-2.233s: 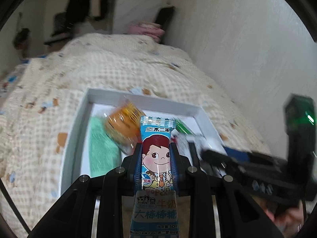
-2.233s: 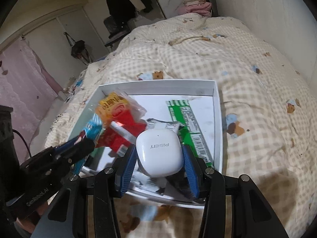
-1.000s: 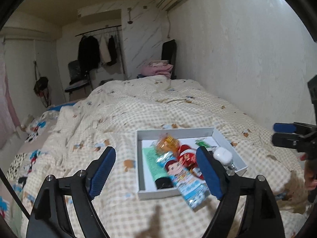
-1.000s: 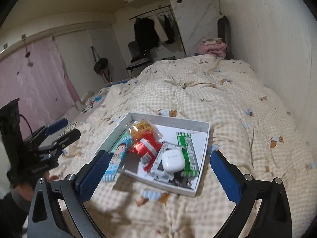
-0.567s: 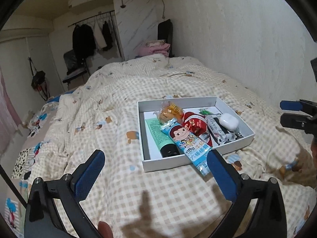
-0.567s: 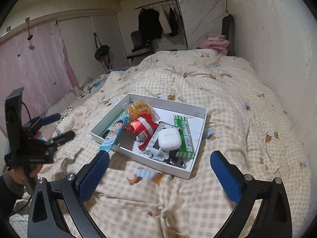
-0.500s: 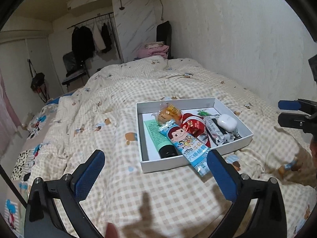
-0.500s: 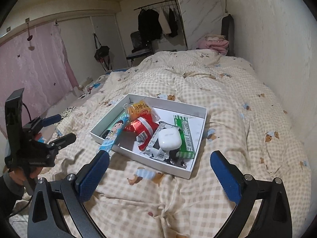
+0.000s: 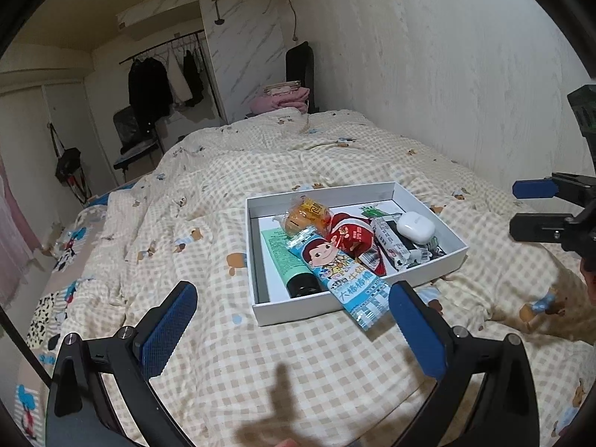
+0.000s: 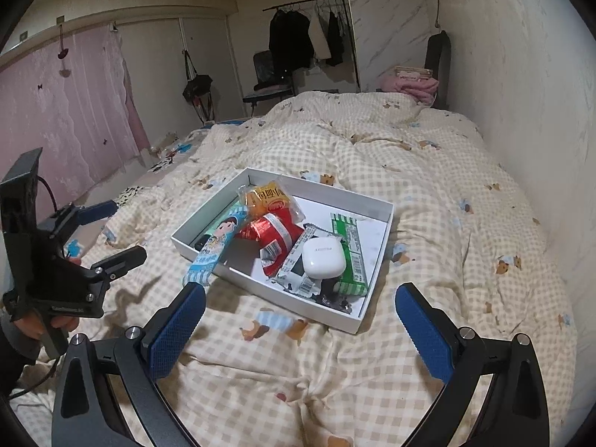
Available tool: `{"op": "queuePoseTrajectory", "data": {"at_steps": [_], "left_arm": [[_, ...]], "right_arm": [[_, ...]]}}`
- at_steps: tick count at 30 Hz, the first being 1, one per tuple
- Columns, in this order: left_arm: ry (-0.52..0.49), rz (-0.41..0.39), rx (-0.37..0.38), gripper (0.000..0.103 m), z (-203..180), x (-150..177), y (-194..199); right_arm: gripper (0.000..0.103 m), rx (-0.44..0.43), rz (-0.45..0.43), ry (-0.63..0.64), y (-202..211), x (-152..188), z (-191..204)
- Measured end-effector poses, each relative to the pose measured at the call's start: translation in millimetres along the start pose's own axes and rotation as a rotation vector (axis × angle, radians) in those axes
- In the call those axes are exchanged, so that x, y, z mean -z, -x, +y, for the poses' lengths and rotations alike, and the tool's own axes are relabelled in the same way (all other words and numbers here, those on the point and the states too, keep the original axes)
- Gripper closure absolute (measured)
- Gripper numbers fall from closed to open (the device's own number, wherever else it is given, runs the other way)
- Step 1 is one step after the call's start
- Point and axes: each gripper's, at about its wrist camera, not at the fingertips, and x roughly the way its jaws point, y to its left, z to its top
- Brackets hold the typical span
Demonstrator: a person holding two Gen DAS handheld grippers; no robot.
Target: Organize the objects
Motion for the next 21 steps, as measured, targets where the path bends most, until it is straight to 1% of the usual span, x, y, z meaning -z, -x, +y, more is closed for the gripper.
{"op": "queuePoseTrajectory", "data": {"at_steps": [10, 12, 17, 21], "left_arm": [[0.027, -0.002, 0.029, 0.0, 1.6, 1.0, -0.6], [0.026, -0.001, 0.037, 0.0, 0.7, 1.8, -1.0], [0.018, 0.004, 0.035, 0.0, -1.8, 1.5, -0.8], [0.013, 0.001, 0.034, 0.0, -2.9, -0.2, -0.4]], "right_arm": [[0.001, 0.009, -0.014, -0.014, 0.8, -0.4, -4.5], [0.001, 0.011, -0.002, -0.029, -2.9, -0.8, -6.7], [0.001, -0.005, 0.0, -0.048, -2.4, -2.1, -8.1], [0.001, 0.003, -0.004, -0.045, -0.1, -2.8, -9.0]]}}
